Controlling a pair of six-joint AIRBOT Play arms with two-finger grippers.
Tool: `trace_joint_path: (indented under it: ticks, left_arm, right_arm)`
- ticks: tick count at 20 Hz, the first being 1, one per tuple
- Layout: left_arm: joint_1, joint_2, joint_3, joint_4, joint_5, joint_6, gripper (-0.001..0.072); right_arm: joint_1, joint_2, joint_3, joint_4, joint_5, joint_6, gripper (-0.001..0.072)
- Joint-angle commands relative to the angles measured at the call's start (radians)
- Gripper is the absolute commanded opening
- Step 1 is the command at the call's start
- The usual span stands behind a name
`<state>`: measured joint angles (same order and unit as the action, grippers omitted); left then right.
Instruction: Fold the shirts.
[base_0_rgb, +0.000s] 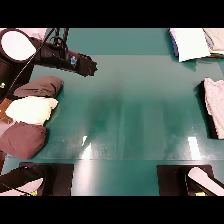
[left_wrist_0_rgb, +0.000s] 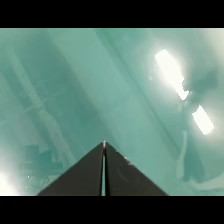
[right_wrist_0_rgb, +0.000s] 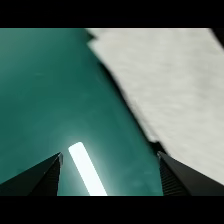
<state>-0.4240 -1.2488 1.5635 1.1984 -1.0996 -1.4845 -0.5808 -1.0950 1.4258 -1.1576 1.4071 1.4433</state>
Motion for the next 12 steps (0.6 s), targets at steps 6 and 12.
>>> trace_joint_path:
  ticks: [6,12]
  left_arm:
    - [0.000,0.000,0.000,-0.002,0.019,0.000,0.0022]
    - [0.000,0.000,0.000,-0.002,0.019,0.000,0.0023]
  right_arm:
    - [0.554,0.037,0.028,0.063,-0.066,-0.002,0.0010]
    - [0.691,0.037,0.028,0.056,-0.080,-0.002,0.0015]
